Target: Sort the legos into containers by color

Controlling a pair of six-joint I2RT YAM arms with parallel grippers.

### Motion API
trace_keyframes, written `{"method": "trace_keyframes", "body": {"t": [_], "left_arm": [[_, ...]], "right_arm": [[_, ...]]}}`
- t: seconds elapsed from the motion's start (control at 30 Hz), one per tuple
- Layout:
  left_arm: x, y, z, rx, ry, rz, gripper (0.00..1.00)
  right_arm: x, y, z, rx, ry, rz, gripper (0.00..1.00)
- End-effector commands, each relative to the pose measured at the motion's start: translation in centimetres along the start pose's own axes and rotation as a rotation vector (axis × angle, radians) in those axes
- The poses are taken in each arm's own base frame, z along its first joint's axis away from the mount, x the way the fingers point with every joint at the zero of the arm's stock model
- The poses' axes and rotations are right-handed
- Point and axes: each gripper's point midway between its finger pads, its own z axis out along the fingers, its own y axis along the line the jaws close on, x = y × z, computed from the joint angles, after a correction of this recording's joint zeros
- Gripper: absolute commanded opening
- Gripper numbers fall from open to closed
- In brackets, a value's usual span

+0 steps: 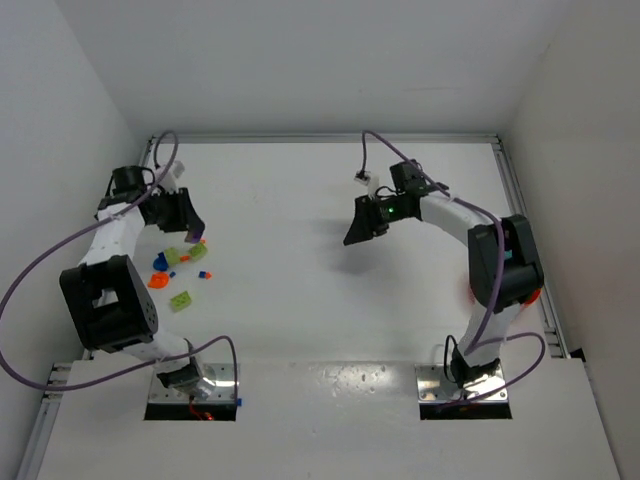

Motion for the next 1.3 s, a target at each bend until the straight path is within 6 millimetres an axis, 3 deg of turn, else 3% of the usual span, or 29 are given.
{"method": "trace_keyframes", "body": {"t": [0.0, 0.07, 0.13, 0.17, 0.2, 0.27, 0.3, 0.33, 0.37, 0.43, 0.57, 0.6, 0.67, 0.7, 0.73, 0.9, 0.97, 1.23, 1.27], "left_arm": [[-5.3, -4.7, -3.8, 0.263, -0.171, -0.093, 0.00], [-7.3, -6.1, -5.4, 0.397, -0.240, -0.188, 0.00], [-7.3, -5.7, -5.7, 0.461, -0.240, -0.419, 0.00], [-8.5, -5.7, -6.1, 0.511, -0.291, -0.419, 0.00], [-7.8, -6.0, -6.3, 0.544, -0.271, -0.569, 0.00], [-9.0, -6.3, -6.9, 0.572, -0.359, -0.573, 0.00], [-8.1, -6.4, -7.0, 0.577, -0.382, -0.619, 0.00], [-8.4, -6.7, -7.5, 0.602, -0.390, -0.717, 0.00], [-9.4, -6.7, -8.2, 0.606, -0.473, -0.687, 0.00], [-9.2, -7.2, -8.5, 0.628, -0.507, -0.735, 0.00], [-10.9, -8.8, -11.1, 0.706, -0.607, -0.816, 0.00], [-11.6, -8.6, -11.8, 0.711, -0.662, -0.825, 0.00], [-11.9, -8.9, -11.9, 0.718, -0.658, -0.859, 0.00], [-12.1, -8.8, -12.2, 0.709, -0.676, -0.868, 0.00], [-12.3, -8.7, -12.2, 0.702, -0.679, -0.879, 0.00], [-13.1, -8.2, -12.7, 0.666, -0.713, -0.973, 0.00], [-13.3, -8.2, -13.3, 0.665, -0.734, -1.000, 0.00], [-12.8, -6.7, -12.6, 0.607, -0.691, -1.143, 0.00], [-13.1, -6.8, -12.9, 0.607, -0.692, -1.142, 0.00]], "right_arm": [[-8.3, 7.8, -3.1, -0.203, -0.364, -0.125, 0.40], [-10.1, 10.0, -4.7, -0.204, -0.513, -0.167, 0.40], [-12.8, 12.4, -5.6, -0.236, -0.646, -0.166, 0.40], [-13.7, 13.1, -5.7, -0.251, -0.667, -0.144, 0.40], [-14.1, 13.5, -4.6, -0.297, -0.652, -0.051, 0.40], [-15.3, 14.2, -3.8, -0.357, -0.653, 0.050, 0.40], [-15.7, 14.7, -3.2, -0.406, -0.649, 0.183, 0.40], [-16.3, 14.9, -2.8, -0.449, -0.682, 0.193, 0.40], [-17.0, 14.9, -2.5, -0.454, -0.716, 0.245, 0.40], [-16.8, 16.2, -0.3, -0.473, -0.662, 0.322, 0.40], [-18.2, 18.8, 3.2, -0.516, -0.595, 0.420, 0.39], [-18.1, 18.1, 4.8, -0.506, -0.572, 0.464, 0.37], [-19.1, 19.6, 5.9, -0.539, -0.546, 0.511, 0.37], [-19.4, 18.7, 6.9, -0.527, -0.544, 0.543, 0.37], [-20.3, 20.1, 6.9, -0.559, -0.543, 0.527, 0.37], [-22.2, 21.7, 8.7, -0.584, -0.518, 0.598, 0.50], [-21.9, 21.8, 10.3, -0.578, -0.489, 0.645, 0.52], [-20.7, 23.4, 13.5, -0.602, -0.453, 0.646, 0.53], [-21.0, 23.8, 13.2, -0.614, -0.466, 0.619, 0.53]]}}
